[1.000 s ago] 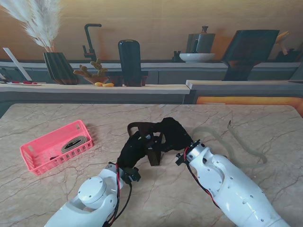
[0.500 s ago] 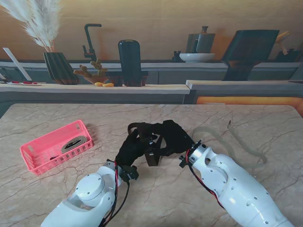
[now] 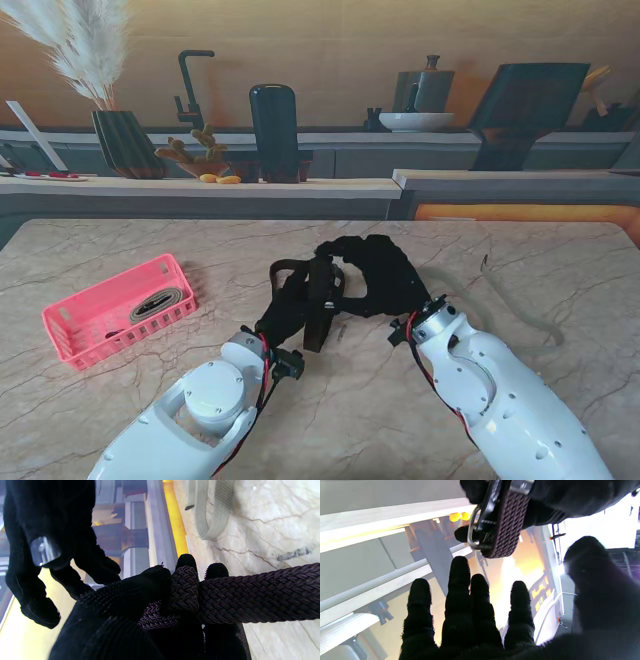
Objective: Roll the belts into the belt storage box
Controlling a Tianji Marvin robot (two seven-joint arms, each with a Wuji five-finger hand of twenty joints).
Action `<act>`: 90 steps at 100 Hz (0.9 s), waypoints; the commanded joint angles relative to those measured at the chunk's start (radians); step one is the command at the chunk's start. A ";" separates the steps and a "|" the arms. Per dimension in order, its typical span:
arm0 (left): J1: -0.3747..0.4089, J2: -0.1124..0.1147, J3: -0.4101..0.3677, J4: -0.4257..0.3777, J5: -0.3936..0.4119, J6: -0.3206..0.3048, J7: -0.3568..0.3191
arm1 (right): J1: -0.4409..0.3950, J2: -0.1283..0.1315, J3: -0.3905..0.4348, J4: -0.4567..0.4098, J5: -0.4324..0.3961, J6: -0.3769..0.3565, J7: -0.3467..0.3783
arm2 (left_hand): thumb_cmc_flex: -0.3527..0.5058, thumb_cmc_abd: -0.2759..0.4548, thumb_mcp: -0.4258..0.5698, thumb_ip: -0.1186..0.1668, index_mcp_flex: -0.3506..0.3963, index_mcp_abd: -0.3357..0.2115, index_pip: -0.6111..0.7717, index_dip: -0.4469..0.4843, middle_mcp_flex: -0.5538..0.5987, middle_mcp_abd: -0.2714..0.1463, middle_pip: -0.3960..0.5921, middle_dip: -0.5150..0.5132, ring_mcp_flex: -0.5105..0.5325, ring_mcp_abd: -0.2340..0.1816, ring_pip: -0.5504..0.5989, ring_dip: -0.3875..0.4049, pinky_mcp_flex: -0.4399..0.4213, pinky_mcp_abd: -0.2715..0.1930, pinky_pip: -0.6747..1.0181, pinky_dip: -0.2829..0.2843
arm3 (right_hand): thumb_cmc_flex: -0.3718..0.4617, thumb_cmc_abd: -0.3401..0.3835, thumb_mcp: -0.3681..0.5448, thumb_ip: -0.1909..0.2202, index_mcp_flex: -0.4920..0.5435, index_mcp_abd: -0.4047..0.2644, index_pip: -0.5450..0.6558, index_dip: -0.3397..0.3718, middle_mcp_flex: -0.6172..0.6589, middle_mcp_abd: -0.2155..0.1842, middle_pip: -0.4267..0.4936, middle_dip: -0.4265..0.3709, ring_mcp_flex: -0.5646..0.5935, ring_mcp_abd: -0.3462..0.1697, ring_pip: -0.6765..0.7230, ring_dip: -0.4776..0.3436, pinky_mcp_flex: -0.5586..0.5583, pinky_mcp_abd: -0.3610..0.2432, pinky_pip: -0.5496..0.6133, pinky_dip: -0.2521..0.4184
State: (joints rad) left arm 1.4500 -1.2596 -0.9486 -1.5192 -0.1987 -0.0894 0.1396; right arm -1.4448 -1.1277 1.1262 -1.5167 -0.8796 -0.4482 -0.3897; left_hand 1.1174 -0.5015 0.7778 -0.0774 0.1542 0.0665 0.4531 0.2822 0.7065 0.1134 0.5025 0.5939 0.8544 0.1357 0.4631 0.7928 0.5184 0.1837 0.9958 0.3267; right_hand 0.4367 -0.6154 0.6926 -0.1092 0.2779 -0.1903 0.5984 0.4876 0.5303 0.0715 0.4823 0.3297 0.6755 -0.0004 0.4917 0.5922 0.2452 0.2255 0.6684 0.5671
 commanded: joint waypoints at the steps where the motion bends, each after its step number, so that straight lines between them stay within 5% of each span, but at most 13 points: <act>1: -0.004 0.002 0.009 0.008 0.031 -0.013 0.000 | -0.011 0.003 0.010 -0.015 0.029 0.022 0.030 | 0.059 0.040 0.033 -0.009 -0.003 -0.081 -0.112 -0.058 0.024 -0.036 0.022 -0.010 0.034 -0.019 0.023 -0.006 0.009 0.005 0.051 -0.025 | -0.035 0.016 -0.026 0.043 0.008 0.084 -0.029 -0.002 -0.039 0.024 0.024 0.025 -0.009 -0.008 0.043 0.032 0.013 -0.019 0.023 0.029; 22: -0.015 0.008 0.026 0.024 0.107 -0.038 0.007 | -0.030 0.001 0.015 -0.027 0.094 0.147 0.101 | 0.054 0.037 0.028 -0.004 0.003 -0.287 -0.376 -0.200 0.018 -0.022 0.014 -0.074 0.037 -0.014 0.019 -0.027 0.012 0.003 0.061 -0.049 | -0.046 0.018 -0.035 0.046 0.095 0.173 -0.085 0.038 -0.025 0.066 0.117 0.091 -0.006 0.013 0.201 0.118 0.030 -0.016 0.073 0.052; 39: -0.019 0.015 0.033 0.029 0.147 -0.060 0.004 | -0.038 -0.002 0.018 -0.031 0.192 0.203 0.178 | 0.050 0.035 0.030 -0.002 0.006 -0.386 -0.401 -0.212 0.021 -0.016 0.008 -0.094 0.040 -0.013 0.012 -0.043 0.017 0.001 0.064 -0.060 | -0.045 0.014 -0.040 0.047 0.131 0.148 -0.096 0.052 0.006 0.063 0.149 0.119 -0.006 0.025 0.258 0.153 0.029 -0.014 0.094 0.064; 65: -0.021 0.021 0.040 0.032 0.182 -0.083 0.001 | -0.015 -0.002 0.008 -0.016 0.481 0.222 0.377 | 0.045 0.031 0.028 0.002 0.013 -0.400 -0.446 -0.236 0.025 -0.010 0.008 -0.118 0.045 -0.012 0.010 -0.065 0.024 -0.003 0.070 -0.080 | 0.005 -0.003 -0.033 0.037 0.197 0.106 -0.107 0.058 0.060 0.041 0.128 0.146 -0.021 0.036 0.233 0.162 0.000 -0.011 0.065 0.076; 90: -0.025 0.025 0.041 0.035 0.181 -0.084 -0.016 | 0.022 -0.001 -0.022 0.010 0.621 0.213 0.458 | 0.044 0.033 0.026 0.002 0.014 -0.396 -0.444 -0.234 0.020 -0.009 0.009 -0.115 0.043 -0.011 0.015 -0.066 0.022 0.000 0.072 -0.082 | 0.073 0.007 0.094 0.019 0.266 0.076 -0.066 0.079 0.160 0.014 0.232 0.248 0.061 0.007 0.377 0.276 0.054 -0.030 0.090 0.148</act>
State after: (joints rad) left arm 1.4238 -1.2348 -0.9094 -1.4835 -0.0166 -0.1722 0.1310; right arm -1.4295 -1.1245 1.1127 -1.5063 -0.2512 -0.2298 0.0700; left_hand 1.1179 -0.4948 0.7778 -0.0782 0.1637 -0.2644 0.0571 0.0600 0.7080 0.1153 0.5034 0.4843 0.8548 0.1417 0.4630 0.7313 0.5230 0.1883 1.0225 0.2582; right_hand 0.4845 -0.6148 0.7542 -0.0990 0.5119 -0.0750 0.5079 0.5514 0.6611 0.1155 0.6649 0.5411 0.6999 0.0372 0.8043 0.8239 0.2830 0.2254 0.7368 0.6771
